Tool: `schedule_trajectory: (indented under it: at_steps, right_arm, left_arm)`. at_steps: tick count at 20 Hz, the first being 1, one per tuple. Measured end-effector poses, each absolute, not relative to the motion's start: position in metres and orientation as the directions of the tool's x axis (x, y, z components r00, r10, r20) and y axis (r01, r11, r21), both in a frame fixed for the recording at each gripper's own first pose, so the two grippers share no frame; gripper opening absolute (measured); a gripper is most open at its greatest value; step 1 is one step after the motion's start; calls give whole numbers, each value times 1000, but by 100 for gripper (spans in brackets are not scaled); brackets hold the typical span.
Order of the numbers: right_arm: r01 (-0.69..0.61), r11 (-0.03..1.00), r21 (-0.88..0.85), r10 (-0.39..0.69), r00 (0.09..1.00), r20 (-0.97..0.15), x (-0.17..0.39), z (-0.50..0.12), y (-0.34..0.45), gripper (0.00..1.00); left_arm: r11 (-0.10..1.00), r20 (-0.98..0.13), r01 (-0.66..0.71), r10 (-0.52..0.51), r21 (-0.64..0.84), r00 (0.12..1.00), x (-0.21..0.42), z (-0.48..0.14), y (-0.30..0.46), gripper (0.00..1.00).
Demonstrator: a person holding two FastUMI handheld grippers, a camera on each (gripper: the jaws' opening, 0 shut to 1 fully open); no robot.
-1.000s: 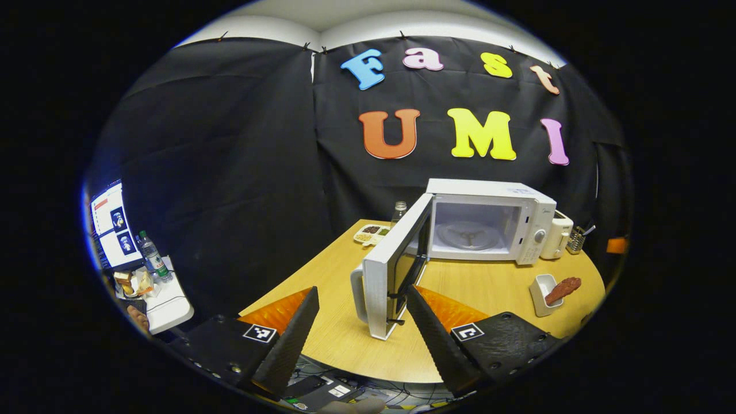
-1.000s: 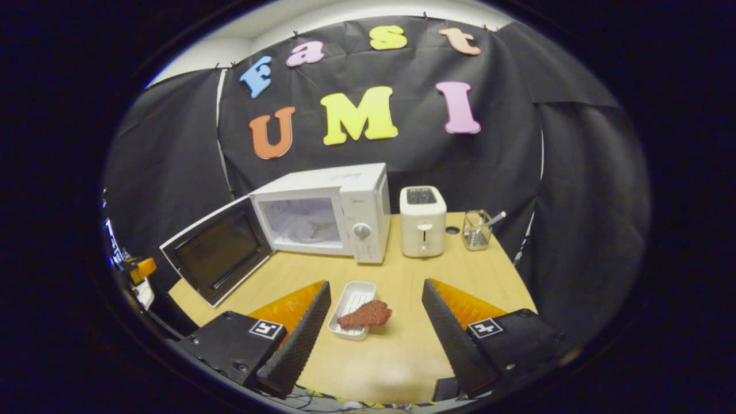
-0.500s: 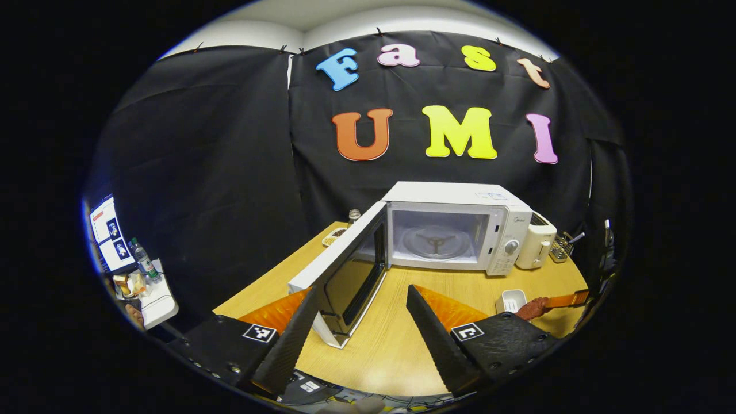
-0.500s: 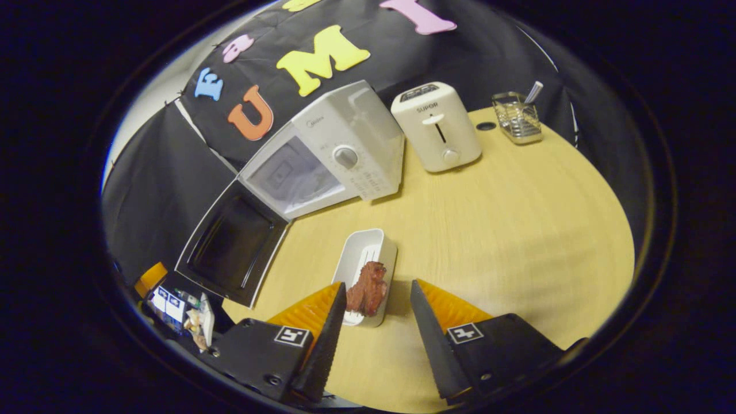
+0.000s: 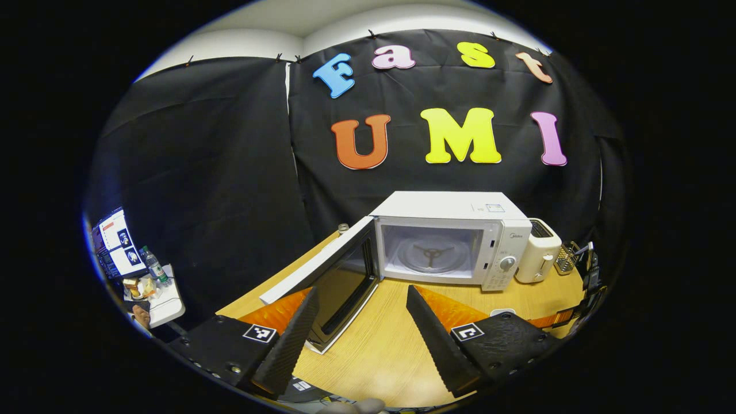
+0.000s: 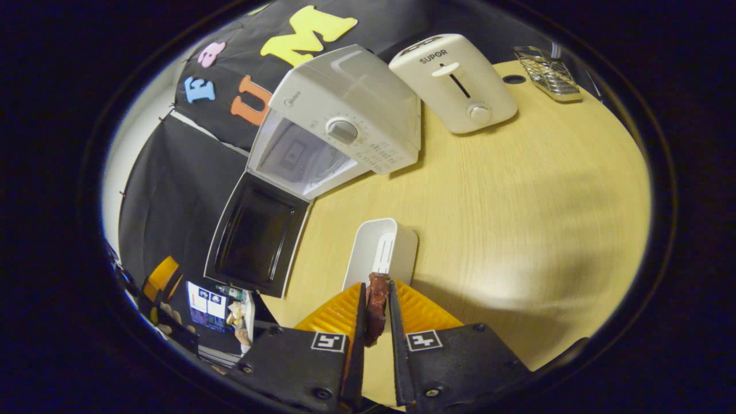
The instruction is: Open the microwave oven with the left hand, put the food in, and close the microwave oven.
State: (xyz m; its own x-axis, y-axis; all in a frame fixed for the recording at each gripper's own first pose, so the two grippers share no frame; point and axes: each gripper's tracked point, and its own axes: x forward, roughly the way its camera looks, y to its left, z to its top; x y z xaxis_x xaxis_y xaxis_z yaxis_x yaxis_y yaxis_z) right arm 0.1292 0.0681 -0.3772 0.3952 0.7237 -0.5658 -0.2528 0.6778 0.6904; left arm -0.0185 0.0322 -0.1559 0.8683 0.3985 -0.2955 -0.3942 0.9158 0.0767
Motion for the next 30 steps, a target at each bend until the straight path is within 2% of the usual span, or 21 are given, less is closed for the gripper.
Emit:
schedule_trajectory:
  at_steps: [1, 2, 6, 11, 15, 18, 24, 27, 30]
  right_arm:
    - [-237, 682, 692, 720, 388, -576, 130, -378, 67, 11]
    - [-239, 684, 689, 718, 383, -580, 129, -377, 68, 18]
    - [-269, 685, 677, 719, 401, -567, 126, -352, 71, 16]
    - [-257, 664, 702, 716, 492, -496, 135, -298, 92, 16]
    - [-311, 679, 665, 680, 607, -411, 155, -253, 138, 16]
    - [-287, 658, 697, 649, 685, -331, 174, -230, 190, 16]
    - [-172, 670, 722, 466, 855, -228, 227, -235, 268, 16]
    - [-108, 629, 770, 370, 913, -174, 256, -242, 306, 16]
    - [-20, 620, 785, 240, 956, -165, 284, -260, 324, 16]
  left_arm:
    - [914, -294, -396, 403, 85, 867, -18, -155, 33, 95]
    - [912, -292, -401, 409, 88, 865, -18, -155, 34, 95]
    - [909, -290, -410, 413, 71, 864, -21, -155, 40, 94]
    - [919, -282, -390, 388, 52, 877, -16, -156, 57, 94]
    - [950, -261, -302, 312, 80, 914, -7, -150, 66, 94]
    - [975, -260, -197, 217, 101, 941, -3, -145, 69, 94]
    - [995, -278, -20, 46, 94, 959, -3, -149, 73, 94]
    - [997, -286, 30, -7, 78, 958, -2, -155, 78, 94]
    - [995, -303, 57, -30, 82, 952, -3, -167, 87, 95]
